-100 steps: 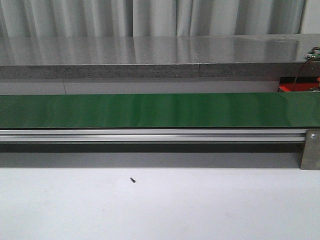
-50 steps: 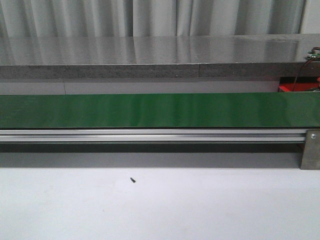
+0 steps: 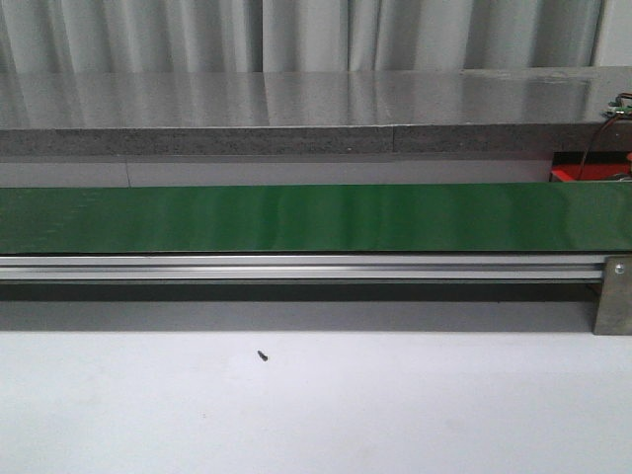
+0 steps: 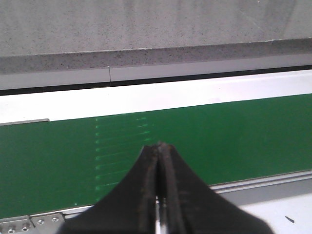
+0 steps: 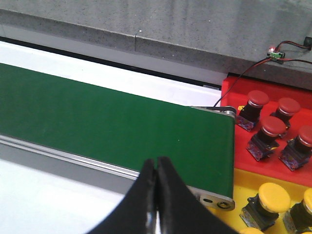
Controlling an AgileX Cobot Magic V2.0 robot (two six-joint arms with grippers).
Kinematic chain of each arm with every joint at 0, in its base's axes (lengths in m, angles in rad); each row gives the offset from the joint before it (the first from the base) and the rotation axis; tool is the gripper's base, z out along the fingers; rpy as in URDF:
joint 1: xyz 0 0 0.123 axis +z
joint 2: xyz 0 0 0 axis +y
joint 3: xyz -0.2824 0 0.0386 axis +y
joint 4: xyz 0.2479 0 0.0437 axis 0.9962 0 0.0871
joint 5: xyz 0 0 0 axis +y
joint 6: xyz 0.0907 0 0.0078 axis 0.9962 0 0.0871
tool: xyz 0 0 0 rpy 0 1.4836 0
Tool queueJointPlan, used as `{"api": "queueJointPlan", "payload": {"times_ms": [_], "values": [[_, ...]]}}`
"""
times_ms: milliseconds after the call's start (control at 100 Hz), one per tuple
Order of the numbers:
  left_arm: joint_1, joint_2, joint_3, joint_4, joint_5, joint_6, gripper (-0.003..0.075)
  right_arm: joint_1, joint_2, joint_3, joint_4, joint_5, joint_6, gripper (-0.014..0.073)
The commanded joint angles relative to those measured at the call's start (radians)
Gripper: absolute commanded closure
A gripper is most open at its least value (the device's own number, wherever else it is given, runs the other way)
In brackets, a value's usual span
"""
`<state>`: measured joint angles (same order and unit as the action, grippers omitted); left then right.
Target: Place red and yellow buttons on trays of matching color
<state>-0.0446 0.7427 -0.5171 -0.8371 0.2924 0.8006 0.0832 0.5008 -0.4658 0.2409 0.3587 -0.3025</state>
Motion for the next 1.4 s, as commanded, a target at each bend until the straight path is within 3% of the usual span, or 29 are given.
{"api": "queueJointPlan", "payload": {"times_ms": [0, 670, 810, 1020, 1390], "values": [[-0.008, -0.006, -0.029, -0.028, -0.053, 0.000, 0.0740, 0.002, 0.000, -0.023, 0.008, -0.075, -0.011, 0.0660], [-0.008, -0.006, -0.029, -0.028, -0.053, 0.000, 0.0740, 0.002, 0.000, -0.019, -0.003, -0.116, -0.009, 0.0660], [-0.008, -0.006, -0.029, -0.028, -0.053, 0.000, 0.0740, 0.002, -0.020, 0.002, -0.105, -0.138, 0.103, 0.0660], [-0.008, -0.006, -0.029, -0.028, -0.053, 0.000, 0.0740, 0.002, -0.132, 0.139, -0.273, -0.242, 0.331, 0.0660], [-0.008, -0.006, -0.029, -0.028, -0.053, 0.000, 0.0740, 0.002, -0.440, 0.390, -0.276, -0.312, 0.334, 0.0660]]}}
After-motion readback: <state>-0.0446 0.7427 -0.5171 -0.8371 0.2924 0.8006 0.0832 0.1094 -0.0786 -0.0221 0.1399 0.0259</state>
